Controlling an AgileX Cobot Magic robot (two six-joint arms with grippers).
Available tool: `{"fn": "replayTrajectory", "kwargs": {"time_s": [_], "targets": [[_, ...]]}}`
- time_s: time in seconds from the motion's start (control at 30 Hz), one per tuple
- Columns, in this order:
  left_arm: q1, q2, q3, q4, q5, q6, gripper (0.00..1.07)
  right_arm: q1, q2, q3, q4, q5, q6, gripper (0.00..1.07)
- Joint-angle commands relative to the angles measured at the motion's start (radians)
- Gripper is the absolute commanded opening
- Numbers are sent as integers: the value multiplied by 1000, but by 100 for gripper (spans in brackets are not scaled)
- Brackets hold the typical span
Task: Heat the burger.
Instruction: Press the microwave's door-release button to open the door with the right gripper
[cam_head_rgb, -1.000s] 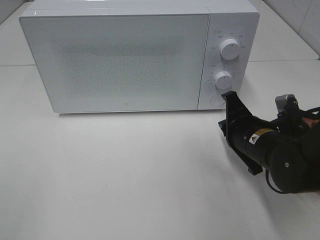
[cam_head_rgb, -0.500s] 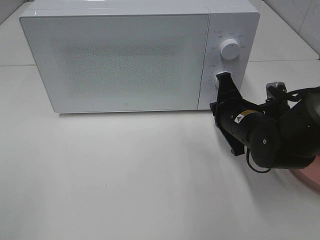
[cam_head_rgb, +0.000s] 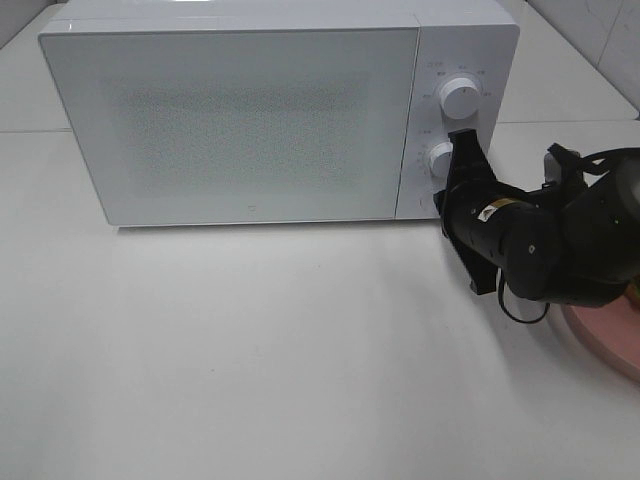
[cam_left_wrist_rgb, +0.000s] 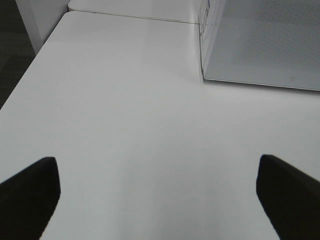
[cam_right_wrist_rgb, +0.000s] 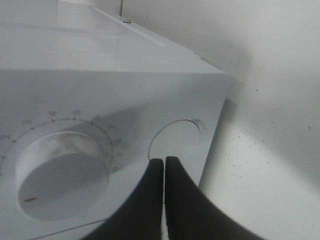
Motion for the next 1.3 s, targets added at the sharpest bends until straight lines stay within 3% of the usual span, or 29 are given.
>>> {"fn": "replayTrajectory", "kwargs": {"time_s": [0.03,1.03,1.3], "targets": [[-3,-10,-1,-4,-17,-2,100,-6,30,-18,-14,4,-18,0],[-3,-10,-1,-4,-17,-2,100,-17,72,-29,-20,-40,-17,0],[-3,-10,-1,-4,-17,-2,100,-17,72,-77,-33,-30,-17,0]]}}
